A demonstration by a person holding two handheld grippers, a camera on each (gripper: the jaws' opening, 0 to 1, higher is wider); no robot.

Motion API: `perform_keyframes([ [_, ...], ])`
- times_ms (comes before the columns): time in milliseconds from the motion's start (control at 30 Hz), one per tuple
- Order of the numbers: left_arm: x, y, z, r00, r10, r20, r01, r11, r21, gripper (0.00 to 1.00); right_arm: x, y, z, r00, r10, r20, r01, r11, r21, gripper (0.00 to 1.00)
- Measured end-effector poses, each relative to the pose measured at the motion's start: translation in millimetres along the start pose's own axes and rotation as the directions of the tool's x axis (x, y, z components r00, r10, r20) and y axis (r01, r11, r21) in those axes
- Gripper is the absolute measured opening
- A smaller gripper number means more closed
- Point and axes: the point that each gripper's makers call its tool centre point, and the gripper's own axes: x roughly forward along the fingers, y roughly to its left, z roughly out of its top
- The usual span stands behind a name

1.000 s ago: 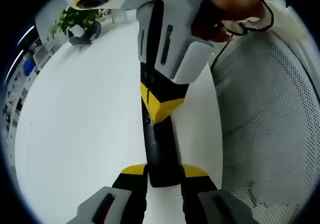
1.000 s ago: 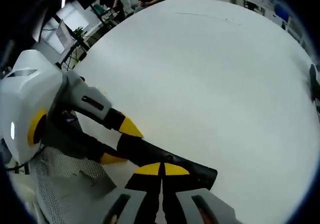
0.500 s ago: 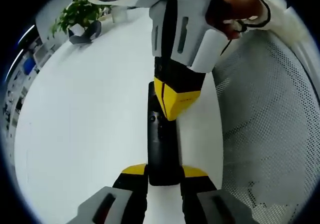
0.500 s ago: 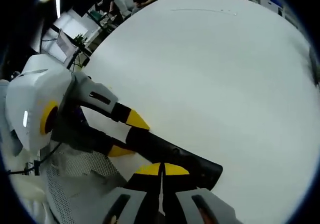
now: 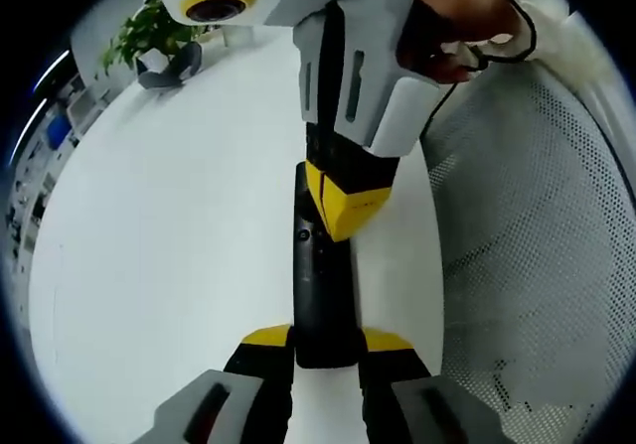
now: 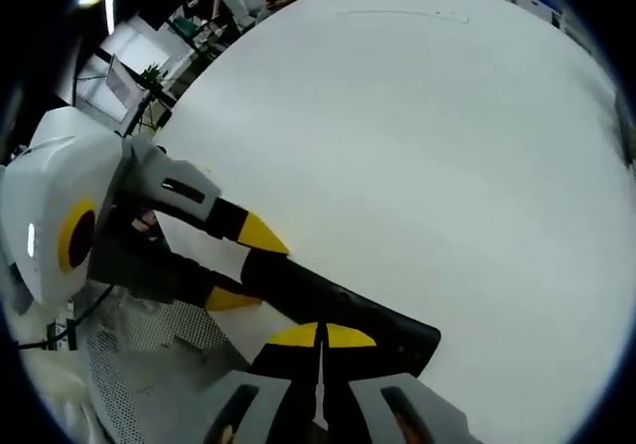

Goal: Press the specified remote control buttons in sequence, fully releasing each button before pressing the next.

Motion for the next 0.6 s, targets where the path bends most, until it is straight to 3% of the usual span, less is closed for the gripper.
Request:
perform_keyframes([
  [267,0.3,0.8,-0.3,1.000,-0.001,0.009,0.001,1.000,-0.007,0.23,-0.5,1.2,-2.1,0.998,-0.056,-0.029,0.054,0.997,-0.051,0.00],
  [600,-0.9,-0.4,0.4,1.000,0.003,0.010,-0.003,1.000,-0.011,0.22,-3.2,2.6,-3.6,1.000,-0.008,-0.014,0.008,1.000,-0.006,0.00],
])
